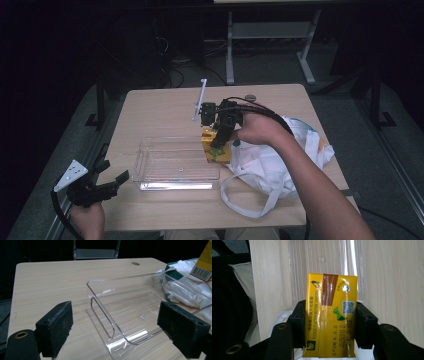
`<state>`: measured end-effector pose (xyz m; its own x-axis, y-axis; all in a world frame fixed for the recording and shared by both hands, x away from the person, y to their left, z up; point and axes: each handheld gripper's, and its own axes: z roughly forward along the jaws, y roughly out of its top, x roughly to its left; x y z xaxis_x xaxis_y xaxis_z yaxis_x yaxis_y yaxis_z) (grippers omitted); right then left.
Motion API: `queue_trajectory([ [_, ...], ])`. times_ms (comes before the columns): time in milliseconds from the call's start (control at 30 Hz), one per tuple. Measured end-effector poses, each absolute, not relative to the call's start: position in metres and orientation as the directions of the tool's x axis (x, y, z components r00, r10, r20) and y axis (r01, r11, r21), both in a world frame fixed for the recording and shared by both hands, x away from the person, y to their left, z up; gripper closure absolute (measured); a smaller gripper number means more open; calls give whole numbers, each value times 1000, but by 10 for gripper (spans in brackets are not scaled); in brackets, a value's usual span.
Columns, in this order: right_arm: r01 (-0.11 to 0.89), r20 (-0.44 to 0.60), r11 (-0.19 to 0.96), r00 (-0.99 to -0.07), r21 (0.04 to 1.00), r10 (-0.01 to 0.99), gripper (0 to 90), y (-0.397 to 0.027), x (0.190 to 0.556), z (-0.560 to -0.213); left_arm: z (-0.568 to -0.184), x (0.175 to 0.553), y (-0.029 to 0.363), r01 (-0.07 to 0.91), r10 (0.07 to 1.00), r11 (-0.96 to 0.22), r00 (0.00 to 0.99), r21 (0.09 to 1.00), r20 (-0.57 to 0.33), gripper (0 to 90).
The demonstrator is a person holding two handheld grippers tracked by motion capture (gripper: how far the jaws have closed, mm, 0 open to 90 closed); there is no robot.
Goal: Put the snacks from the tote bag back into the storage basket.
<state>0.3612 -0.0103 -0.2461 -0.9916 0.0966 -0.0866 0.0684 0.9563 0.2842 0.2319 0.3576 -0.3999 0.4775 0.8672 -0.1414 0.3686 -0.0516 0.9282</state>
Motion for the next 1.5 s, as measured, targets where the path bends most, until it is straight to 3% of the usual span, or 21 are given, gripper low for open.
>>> queue_trajectory([
  [667, 30, -64, 964, -997, 263, 48, 517, 22, 357, -261, -400, 233, 358, 367, 870, -46, 472, 929, -144, 125],
  [1500, 25, -43, 965, -998, 261, 37, 517, 33, 358, -277, -400, 232, 359, 369, 872, -54, 471, 928, -137, 125],
])
